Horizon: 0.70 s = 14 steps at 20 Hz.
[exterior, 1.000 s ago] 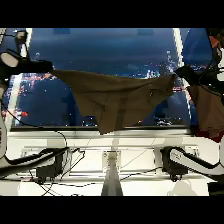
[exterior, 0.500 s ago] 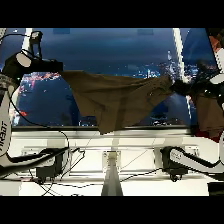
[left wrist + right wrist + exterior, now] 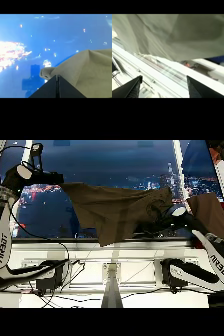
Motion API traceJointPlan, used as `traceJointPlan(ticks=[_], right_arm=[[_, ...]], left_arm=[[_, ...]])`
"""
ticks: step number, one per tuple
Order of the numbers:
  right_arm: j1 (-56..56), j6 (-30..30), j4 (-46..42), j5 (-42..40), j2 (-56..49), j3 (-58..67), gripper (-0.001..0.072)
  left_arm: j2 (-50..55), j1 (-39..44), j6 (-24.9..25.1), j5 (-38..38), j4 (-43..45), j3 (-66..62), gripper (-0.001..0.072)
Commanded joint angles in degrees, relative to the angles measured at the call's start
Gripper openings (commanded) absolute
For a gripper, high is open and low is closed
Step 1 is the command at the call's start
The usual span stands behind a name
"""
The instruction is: Fold the clothes and pants, and hang the long-sleeved shirts on hangers.
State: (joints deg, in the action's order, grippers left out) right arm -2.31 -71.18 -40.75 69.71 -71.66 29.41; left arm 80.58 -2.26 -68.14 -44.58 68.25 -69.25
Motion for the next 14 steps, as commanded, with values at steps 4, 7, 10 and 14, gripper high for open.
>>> traceJointPlan(ticks=[4,7,10,14], right_arm=[[-11.3,-12.0,3.2,-16.9,-0.1,-2.4,0.0523],[-11.3,-11.8,3.3,-18.6,0.0,-2.3,0.0318],[-11.3,-11.6,2.9,-19.8,0.0,0.0,0.0232],[-11.3,-10.3,-1.5,-20.9,1.6,6.6,0.0018]], left_arm=[[0.0,0.0,0.0,0.0,0.0,0.0,0.0013],[0.0,0.0,0.0,0.0,0.0,0.0,0.0013],[0.0,0.0,0.0,0.0,0.0,0.0,0.0013],[-0.1,0.0,0.0,0.0,0.0,0.0,0.0013]])
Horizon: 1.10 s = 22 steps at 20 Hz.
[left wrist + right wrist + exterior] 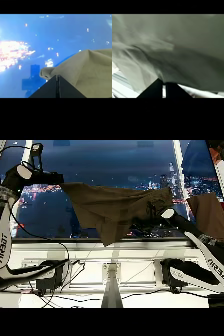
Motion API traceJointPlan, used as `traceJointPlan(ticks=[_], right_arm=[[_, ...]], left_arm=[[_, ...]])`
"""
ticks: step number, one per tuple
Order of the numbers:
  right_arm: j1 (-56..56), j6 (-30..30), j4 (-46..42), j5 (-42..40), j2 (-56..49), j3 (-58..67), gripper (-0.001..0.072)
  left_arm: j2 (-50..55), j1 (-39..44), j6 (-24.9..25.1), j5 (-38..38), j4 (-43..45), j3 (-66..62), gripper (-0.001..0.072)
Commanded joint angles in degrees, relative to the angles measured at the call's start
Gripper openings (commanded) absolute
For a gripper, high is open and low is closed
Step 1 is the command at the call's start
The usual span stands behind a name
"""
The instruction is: Fold the clothes and pants, and hang the long-sleeved shirts on hangers.
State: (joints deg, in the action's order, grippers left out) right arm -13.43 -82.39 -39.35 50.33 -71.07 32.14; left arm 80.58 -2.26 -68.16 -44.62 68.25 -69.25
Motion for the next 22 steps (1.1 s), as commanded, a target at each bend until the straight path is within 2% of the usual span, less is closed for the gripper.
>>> traceJointPlan(ticks=[1,4,7,10,13,16,22], right_arm=[[-0.1,0.9,-5.0,-1.4,1.9,5.9,0.0018],[-0.1,0.5,-13.7,-1.4,6.3,13.3,0.0017],[-0.1,-2.9,-24.7,-1.4,11.7,21.7,0.0017],[-0.1,-6.1,-36.3,-1.4,17.7,30.8,0.0017],[-0.1,-7.0,-42.8,-1.5,22.6,40.2,0.0017],[-0.1,-6.9,-43.6,-1.9,26.3,49.5,0.0017],[-0.2,-6.5,-42.9,-1.9,32.5,63.6,0.0018]], left_arm=[[-0.4,0.0,0.0,0.0,0.1,0.0,0.0013],[-3.1,-0.2,0.0,0.3,0.3,-0.1,0.0013],[-7.7,-1.5,0.0,0.8,0.3,-0.1,0.0013],[-14.4,-3.5,0.0,0.9,0.2,-0.1,0.0013],[-23.1,-4.8,0.0,3.2,0.2,-0.1,0.0013],[-33.8,-4.9,0.0,9.6,0.2,-0.1,0.0012],[-54.0,-5.0,0.0,31.8,0.3,-0.1,0.0013]])
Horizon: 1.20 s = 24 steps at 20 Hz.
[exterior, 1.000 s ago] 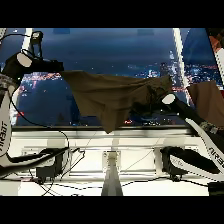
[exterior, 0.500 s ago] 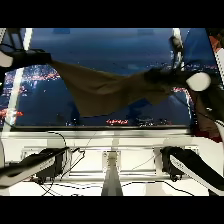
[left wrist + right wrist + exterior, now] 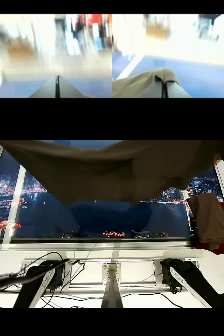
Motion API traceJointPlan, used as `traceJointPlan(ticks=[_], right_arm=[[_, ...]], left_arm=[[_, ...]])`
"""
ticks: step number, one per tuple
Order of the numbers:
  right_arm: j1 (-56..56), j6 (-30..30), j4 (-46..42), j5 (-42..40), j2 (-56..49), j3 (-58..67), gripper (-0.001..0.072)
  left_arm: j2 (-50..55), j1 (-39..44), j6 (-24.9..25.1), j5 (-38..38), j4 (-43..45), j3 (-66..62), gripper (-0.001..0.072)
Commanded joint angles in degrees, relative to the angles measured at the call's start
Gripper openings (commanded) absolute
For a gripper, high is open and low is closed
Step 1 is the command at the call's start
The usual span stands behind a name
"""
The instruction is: Fold the clothes and pants, and hang the long-sleeved shirts on hangers.
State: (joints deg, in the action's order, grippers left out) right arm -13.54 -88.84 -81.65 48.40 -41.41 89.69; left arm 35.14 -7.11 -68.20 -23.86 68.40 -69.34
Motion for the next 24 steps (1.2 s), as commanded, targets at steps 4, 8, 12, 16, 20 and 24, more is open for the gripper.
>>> traceJointPlan(ticks=[4,8,12,16,20,24], right_arm=[[0.0,0.0,-0.4,0.2,5.7,9.0,0.0017],[0.0,0.5,-1.3,6.8,1.1,8.9,0.0017],[0.0,1.6,-2.9,20.8,-12.3,8.9,0.0017],[0.0,3.0,-5.8,24.0,-28.7,8.9,0.0017],[0.6,2.9,-10.0,13.6,-42.8,8.9,0.0018],[4.5,-1.6,-9.7,5.9,-51.5,8.9,0.0018]], left_arm=[[-15.5,-0.2,0.0,12.3,1.5,0.0,0.0012],[-11.6,-0.2,0.0,3.7,5.7,0.0,0.0011],[5.0,0.2,0.2,-14.3,7.9,0.0,0.0012],[26.3,2.1,2.4,-12.3,7.9,0.0,0.0012],[40.7,4.2,2.6,1.9,7.8,0.0,0.0012],[45.5,5.3,2.6,10.8,7.8,0.0,0.0012]])
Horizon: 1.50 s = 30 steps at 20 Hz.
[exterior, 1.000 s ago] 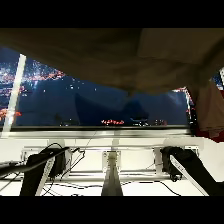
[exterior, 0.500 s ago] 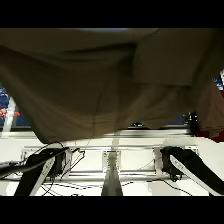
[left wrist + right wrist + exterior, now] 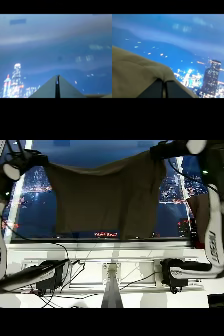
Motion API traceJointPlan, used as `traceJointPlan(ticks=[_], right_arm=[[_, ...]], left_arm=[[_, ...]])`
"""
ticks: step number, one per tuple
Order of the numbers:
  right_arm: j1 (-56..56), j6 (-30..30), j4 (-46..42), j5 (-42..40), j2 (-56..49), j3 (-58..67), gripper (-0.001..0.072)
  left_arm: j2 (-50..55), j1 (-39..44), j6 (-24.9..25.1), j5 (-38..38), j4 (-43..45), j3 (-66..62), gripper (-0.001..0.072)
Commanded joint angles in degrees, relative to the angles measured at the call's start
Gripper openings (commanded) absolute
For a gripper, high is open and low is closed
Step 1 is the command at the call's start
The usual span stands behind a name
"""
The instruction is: Fold the clothes and pants, and hang the long-sleeved shirts on hangers.
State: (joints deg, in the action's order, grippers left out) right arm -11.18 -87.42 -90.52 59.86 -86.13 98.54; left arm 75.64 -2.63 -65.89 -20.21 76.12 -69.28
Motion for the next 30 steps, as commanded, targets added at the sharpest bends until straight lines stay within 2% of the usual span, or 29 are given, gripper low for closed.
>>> traceJointPlan(ticks=[1,7,11,13,16,20,23,26,28,30], right_arm=[[3.2,-3.2,-0.7,-5.1,-8.0,0.1,0.0018],[7.0,-3.1,0.2,-4.9,-12.1,-2.4,0.0018],[7.1,-3.1,0.9,-10.6,-13.1,-3.0,0.0018],[7.1,-2.9,0.1,-9.0,-12.3,-1.6,0.0018],[7.6,1.5,-1.0,-4.4,-7.0,-0.3,0.0017],[6.8,9.0,0.9,-1.7,8.1,-0.3,0.0018],[6.1,9.0,1.5,-1.8,22.3,-0.3,0.0018],[6.1,9.0,3.2,-1.8,35.8,-0.3,0.0018],[6.1,9.0,4.6,-1.0,43.6,-0.3,0.0018],[6.1,8.9,5.3,0.1,50.0,-0.3,0.0018]], left_arm=[[5.7,0.9,0.3,6.7,0.2,0.0,0.0012],[11.3,1.1,0.3,6.0,0.2,0.0,0.0012],[14.2,1.7,-2.1,12.5,-2.0,0.0,0.0012],[12.0,1.9,-3.1,15.6,-4.2,-0.1,0.0012],[3.0,1.6,-3.1,15.5,-4.2,-0.1,0.0012],[-14.1,1.3,-1.7,15.4,-4.2,-0.1,0.0012],[-27.1,1.2,2.0,15.4,-4.2,-0.1,0.0012],[-38.7,1.1,2.1,14.9,-4.2,-0.1,0.0012],[-45.6,1.1,2.1,10.7,-4.2,0.0,0.0013],[-51.1,1.1,2.0,2.8,-4.2,0.0,0.0012]])
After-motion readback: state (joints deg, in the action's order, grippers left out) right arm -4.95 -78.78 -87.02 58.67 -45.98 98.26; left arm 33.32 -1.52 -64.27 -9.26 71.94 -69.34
